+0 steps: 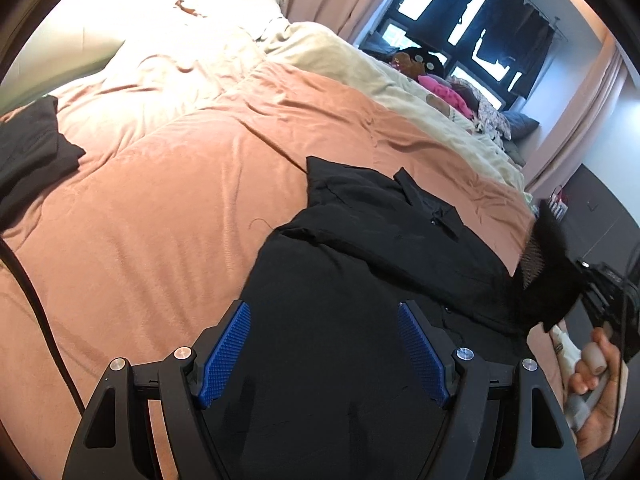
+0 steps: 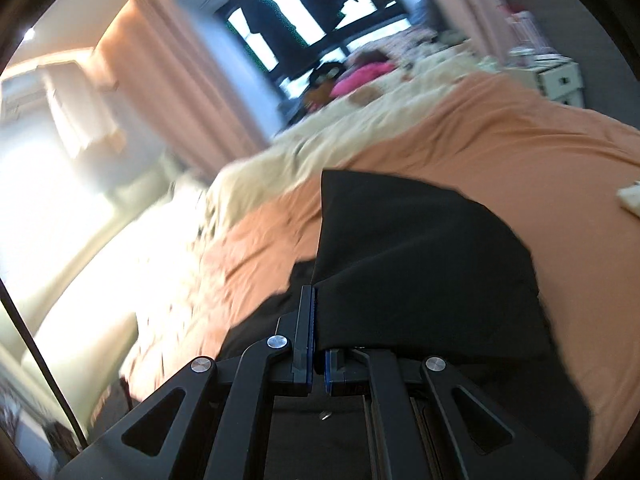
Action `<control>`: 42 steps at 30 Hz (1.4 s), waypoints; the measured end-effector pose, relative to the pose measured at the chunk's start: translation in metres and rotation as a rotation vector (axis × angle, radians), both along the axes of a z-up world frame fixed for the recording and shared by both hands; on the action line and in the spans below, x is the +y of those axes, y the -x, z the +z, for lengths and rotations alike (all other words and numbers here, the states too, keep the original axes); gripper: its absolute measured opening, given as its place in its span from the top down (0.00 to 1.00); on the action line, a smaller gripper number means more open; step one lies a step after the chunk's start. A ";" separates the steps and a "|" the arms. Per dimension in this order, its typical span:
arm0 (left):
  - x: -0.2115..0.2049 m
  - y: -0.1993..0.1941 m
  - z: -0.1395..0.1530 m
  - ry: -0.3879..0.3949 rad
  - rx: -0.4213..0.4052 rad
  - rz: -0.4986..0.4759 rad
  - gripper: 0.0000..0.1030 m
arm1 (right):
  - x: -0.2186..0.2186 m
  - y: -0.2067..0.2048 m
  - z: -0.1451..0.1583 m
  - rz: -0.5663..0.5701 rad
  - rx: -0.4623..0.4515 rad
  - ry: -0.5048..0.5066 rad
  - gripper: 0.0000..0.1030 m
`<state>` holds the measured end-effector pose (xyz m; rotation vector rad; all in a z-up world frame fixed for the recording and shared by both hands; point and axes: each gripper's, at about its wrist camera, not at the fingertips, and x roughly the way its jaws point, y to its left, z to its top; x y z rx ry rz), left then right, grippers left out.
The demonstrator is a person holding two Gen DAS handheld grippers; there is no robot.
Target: Fold large clothes
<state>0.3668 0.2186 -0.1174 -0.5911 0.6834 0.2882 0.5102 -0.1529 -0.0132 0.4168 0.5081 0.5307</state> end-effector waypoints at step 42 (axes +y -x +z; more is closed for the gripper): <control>-0.008 -0.045 0.002 0.070 -0.121 -0.104 0.22 | -0.104 -0.060 -0.058 -0.178 0.444 -0.148 0.42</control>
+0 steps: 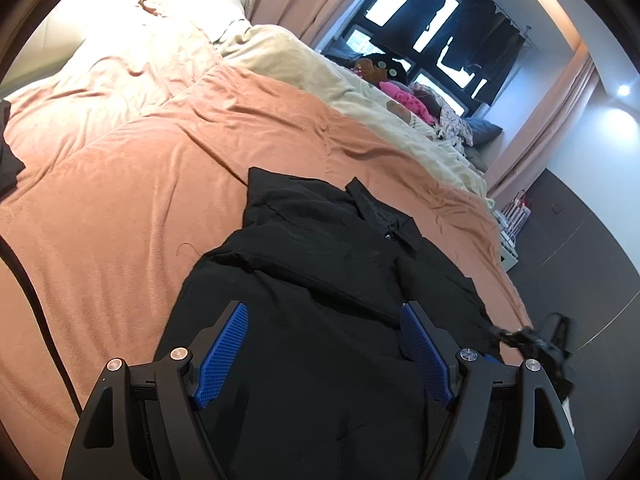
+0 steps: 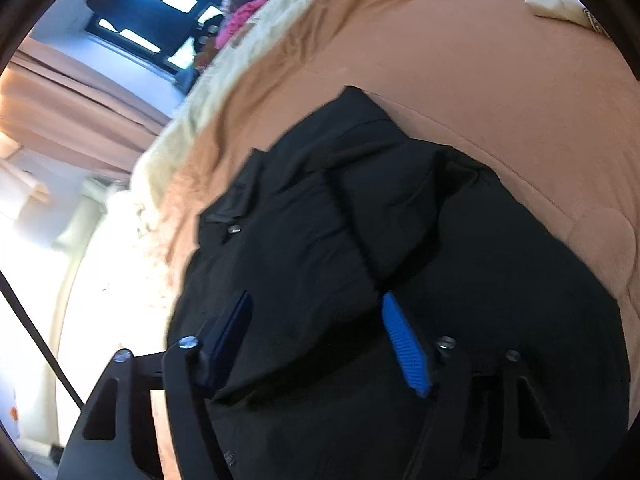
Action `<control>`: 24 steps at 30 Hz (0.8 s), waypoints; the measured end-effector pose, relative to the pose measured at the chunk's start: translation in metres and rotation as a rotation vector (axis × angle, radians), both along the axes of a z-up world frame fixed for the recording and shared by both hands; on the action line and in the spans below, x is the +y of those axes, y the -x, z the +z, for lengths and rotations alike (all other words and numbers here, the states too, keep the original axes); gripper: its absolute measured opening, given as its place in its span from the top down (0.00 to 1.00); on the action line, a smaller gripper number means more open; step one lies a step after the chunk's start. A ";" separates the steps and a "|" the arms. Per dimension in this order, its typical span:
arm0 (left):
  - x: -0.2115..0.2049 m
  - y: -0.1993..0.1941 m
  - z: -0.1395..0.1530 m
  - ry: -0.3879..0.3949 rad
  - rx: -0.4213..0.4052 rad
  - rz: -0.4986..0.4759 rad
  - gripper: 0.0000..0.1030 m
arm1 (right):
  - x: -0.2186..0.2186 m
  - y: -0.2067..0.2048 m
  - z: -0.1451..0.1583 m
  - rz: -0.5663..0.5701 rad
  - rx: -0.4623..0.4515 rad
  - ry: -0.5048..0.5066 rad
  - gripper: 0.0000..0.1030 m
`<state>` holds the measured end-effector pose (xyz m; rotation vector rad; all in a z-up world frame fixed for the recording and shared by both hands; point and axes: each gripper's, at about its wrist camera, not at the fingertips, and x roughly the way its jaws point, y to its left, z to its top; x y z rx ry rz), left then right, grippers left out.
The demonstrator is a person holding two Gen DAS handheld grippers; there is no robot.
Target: Fold large clothes
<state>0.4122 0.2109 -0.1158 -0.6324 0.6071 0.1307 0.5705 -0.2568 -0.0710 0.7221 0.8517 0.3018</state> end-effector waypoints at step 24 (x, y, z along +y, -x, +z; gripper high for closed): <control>0.061 0.042 -0.011 0.070 0.008 0.123 0.22 | 0.207 0.026 0.040 0.440 -0.126 0.089 0.83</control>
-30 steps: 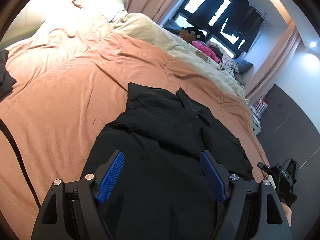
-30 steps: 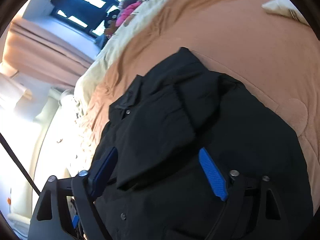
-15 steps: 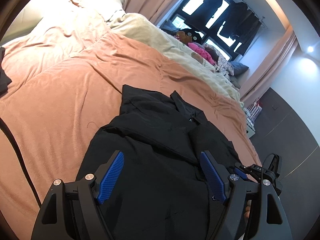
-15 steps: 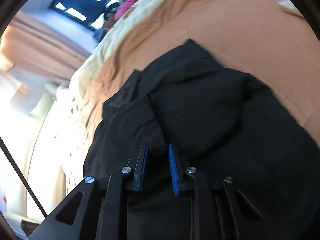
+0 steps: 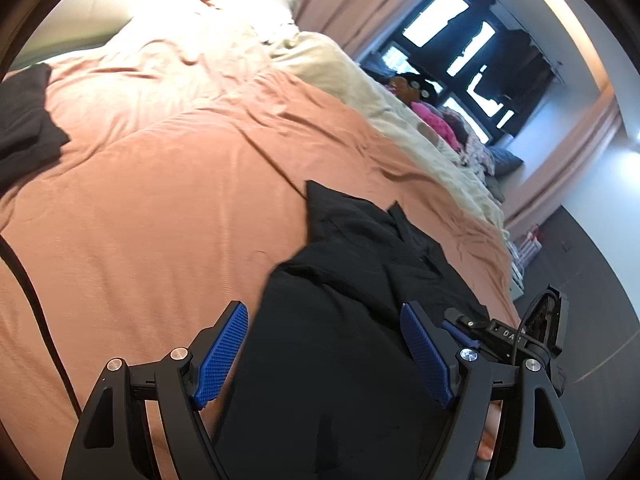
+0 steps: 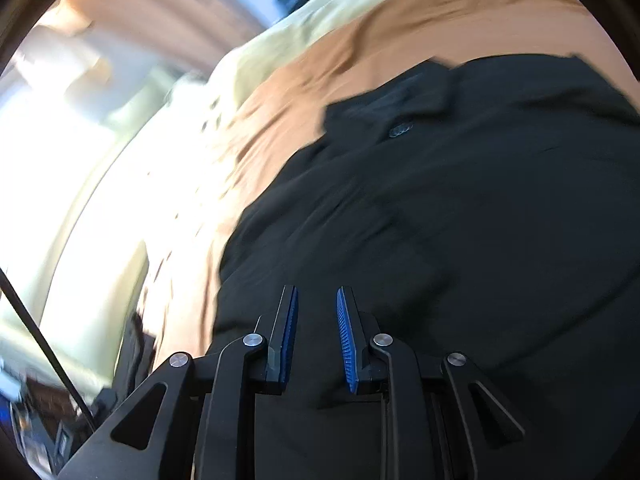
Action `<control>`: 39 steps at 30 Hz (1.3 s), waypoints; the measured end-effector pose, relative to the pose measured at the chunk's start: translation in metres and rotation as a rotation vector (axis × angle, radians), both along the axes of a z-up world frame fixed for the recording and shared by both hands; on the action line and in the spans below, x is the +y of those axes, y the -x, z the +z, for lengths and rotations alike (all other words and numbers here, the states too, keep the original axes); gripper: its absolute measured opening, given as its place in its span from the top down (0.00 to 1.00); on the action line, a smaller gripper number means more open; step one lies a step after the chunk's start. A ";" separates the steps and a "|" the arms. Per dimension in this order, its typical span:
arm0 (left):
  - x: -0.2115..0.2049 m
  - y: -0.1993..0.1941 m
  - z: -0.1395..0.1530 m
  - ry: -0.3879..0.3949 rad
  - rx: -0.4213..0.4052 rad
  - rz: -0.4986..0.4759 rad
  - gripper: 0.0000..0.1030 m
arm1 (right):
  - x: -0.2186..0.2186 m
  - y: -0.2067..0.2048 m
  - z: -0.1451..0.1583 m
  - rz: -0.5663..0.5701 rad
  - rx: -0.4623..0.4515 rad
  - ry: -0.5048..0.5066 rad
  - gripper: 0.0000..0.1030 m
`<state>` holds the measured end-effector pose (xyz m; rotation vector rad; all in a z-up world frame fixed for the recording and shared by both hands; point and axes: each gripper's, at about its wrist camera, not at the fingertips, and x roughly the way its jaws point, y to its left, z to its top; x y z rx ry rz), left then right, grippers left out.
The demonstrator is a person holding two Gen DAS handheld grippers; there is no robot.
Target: Fold large clothes
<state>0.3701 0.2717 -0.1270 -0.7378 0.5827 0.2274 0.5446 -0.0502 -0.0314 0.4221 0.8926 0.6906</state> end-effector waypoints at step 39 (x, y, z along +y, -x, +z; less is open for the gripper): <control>-0.174 -0.206 0.010 -0.309 0.258 -0.425 0.22 | -0.223 -0.008 -0.084 -0.529 0.250 -0.461 0.36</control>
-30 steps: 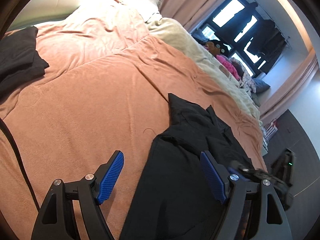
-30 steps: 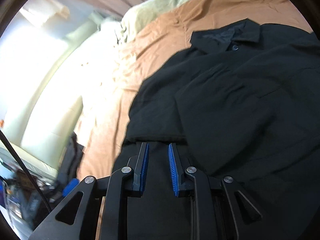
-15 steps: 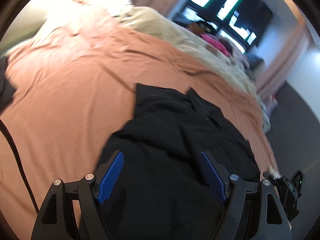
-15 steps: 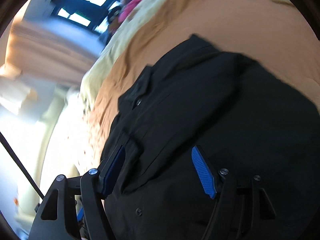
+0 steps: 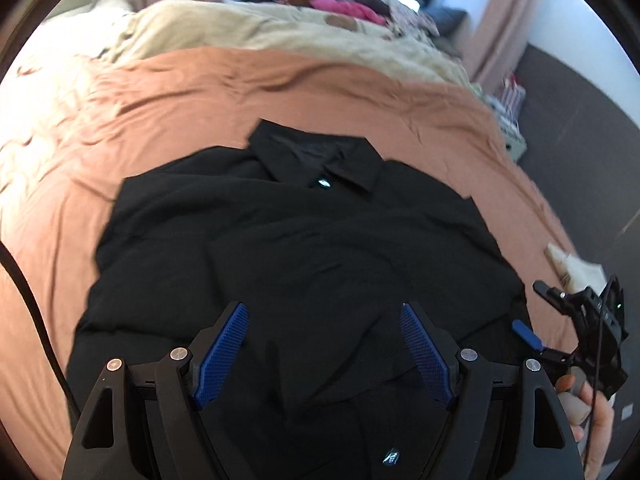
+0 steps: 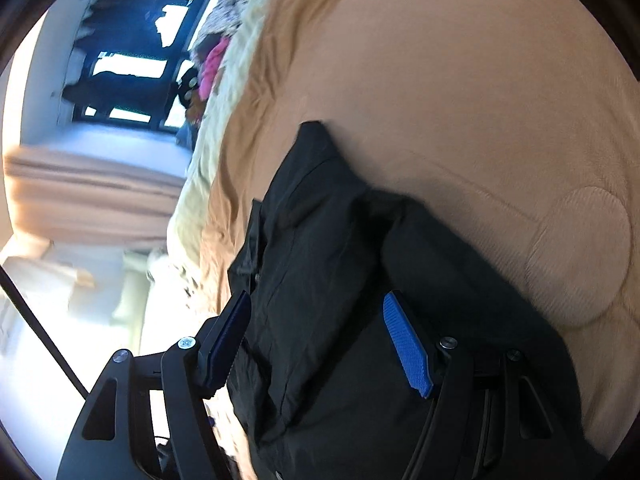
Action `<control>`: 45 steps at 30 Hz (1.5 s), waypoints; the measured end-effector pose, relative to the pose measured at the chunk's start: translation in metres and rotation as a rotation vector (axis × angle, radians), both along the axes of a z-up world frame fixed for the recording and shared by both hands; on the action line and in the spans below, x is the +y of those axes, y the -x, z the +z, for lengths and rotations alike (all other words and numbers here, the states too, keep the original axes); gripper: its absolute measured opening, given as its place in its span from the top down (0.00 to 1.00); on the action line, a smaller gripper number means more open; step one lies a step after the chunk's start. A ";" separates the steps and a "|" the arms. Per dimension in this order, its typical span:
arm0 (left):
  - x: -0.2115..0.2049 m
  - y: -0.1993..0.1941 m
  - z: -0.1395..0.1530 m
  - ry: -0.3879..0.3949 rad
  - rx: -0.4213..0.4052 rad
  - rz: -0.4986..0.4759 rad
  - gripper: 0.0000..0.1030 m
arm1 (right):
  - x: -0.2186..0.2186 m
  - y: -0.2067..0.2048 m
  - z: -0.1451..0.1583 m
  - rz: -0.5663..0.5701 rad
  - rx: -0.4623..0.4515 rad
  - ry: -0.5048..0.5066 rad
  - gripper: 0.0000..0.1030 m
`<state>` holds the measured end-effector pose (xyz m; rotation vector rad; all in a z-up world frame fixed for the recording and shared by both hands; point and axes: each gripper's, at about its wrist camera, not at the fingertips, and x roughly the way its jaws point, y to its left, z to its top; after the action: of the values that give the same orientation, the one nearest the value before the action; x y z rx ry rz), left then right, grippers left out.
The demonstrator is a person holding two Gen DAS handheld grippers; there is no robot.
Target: Fold large clothes
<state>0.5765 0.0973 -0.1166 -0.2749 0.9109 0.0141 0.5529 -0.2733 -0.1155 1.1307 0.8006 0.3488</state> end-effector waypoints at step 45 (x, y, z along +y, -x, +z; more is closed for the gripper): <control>0.139 0.067 0.017 -0.072 0.063 0.216 0.23 | -0.009 -0.007 0.038 0.057 0.008 0.076 0.65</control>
<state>0.5092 0.2359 -0.0994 -0.3063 0.9378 0.2556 0.5594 -0.2821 -0.0772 1.0401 0.8475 0.3591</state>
